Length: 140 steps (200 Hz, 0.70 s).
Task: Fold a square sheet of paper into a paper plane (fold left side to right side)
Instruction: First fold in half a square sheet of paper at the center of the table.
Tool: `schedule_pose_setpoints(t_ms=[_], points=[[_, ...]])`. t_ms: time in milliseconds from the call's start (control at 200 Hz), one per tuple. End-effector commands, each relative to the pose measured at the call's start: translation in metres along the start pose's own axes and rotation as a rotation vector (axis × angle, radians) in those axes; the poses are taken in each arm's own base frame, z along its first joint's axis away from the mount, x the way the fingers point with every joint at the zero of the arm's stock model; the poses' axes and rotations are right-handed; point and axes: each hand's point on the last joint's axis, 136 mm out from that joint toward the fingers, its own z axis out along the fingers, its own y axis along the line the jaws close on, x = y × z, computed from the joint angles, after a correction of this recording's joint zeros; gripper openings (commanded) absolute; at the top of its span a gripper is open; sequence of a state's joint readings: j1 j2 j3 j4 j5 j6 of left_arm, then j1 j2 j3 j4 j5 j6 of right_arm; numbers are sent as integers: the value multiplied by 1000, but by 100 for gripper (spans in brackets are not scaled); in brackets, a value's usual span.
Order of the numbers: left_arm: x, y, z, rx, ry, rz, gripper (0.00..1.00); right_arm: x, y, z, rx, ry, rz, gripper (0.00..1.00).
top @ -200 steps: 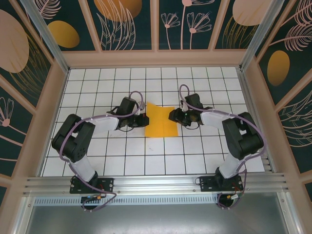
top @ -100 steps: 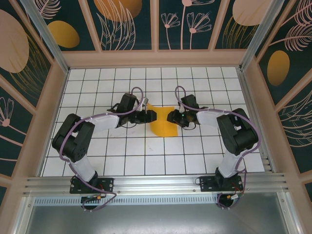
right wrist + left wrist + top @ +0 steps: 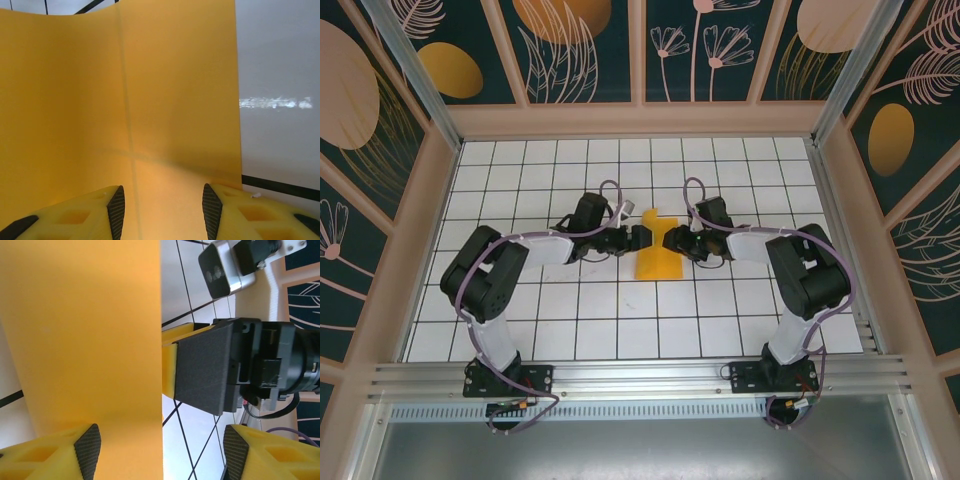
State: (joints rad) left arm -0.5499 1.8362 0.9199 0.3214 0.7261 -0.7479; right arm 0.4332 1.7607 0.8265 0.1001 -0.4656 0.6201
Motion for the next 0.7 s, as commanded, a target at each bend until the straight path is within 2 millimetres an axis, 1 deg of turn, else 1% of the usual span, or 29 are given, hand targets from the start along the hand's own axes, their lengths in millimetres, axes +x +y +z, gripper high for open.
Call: schedule_pose_setpoints(t_ms=[0,105,190,290,390,505,696], points=[[-11,-17,7,57,-13,30,66,14,1,3,-45,41,33,49],[-11,-14,9,49,-15,25,63,3,13,-8,-107,4,37,49],[-11,-11,10,40,-16,21,60,-9,28,-23,-152,-38,21,50],[-11,-8,11,32,-19,14,56,-21,40,-40,-176,-82,3,51],[-12,-6,11,24,-26,7,52,-22,49,-49,-191,-93,-3,51],[-13,-6,11,22,-30,5,47,-16,63,-52,-259,-82,4,50],[-13,-6,11,21,-31,4,40,-6,69,-36,-278,-47,20,48]])
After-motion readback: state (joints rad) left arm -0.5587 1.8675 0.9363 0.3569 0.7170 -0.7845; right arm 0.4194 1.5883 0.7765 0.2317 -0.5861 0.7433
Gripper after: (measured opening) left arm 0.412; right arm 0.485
